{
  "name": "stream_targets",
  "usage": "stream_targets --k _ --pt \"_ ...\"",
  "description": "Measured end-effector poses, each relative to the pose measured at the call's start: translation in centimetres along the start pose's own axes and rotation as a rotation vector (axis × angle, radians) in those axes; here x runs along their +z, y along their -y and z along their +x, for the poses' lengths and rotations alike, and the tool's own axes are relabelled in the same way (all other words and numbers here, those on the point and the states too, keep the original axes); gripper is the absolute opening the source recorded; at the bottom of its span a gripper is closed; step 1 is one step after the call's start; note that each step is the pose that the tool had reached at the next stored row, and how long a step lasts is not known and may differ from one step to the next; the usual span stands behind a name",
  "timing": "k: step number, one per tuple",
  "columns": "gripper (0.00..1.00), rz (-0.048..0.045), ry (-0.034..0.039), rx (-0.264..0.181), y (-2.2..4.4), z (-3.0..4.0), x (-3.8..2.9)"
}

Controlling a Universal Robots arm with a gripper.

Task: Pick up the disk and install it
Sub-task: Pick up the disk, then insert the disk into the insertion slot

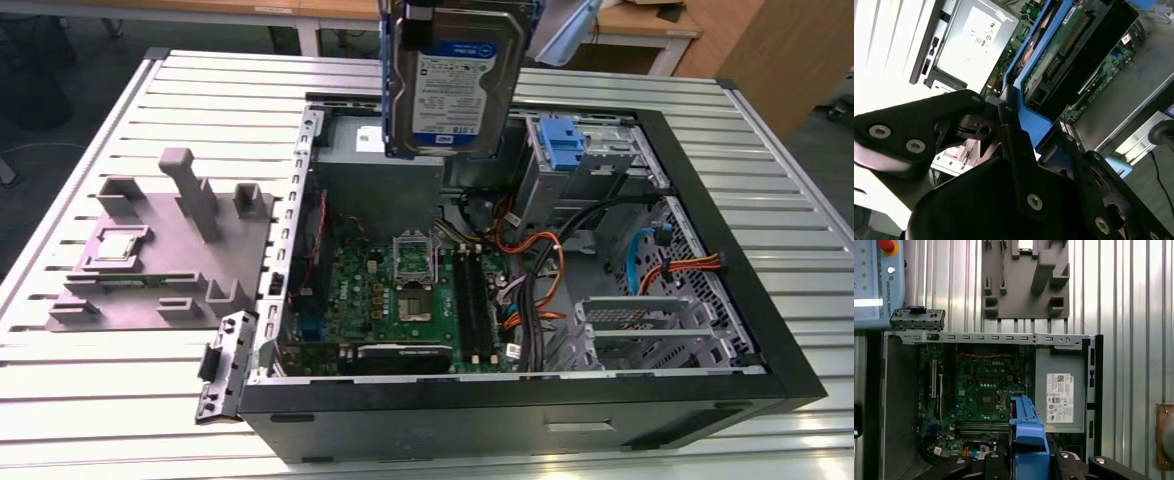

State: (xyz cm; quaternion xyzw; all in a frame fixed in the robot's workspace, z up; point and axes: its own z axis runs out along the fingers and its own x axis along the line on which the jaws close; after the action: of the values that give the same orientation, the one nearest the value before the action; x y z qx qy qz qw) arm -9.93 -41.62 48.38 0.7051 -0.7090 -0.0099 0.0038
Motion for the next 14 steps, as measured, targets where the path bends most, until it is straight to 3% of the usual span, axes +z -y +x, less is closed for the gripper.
stream_targets --k 3,9,14 --pt "0.36 0.0000 -0.0001 0.000 0.34 0.08 -0.01" --pt "0.36 0.0001 -0.0013 0.000 0.38 0.83 0.01" --pt "0.36 0.0000 -0.0022 0.000 0.57 0.89 0.00"
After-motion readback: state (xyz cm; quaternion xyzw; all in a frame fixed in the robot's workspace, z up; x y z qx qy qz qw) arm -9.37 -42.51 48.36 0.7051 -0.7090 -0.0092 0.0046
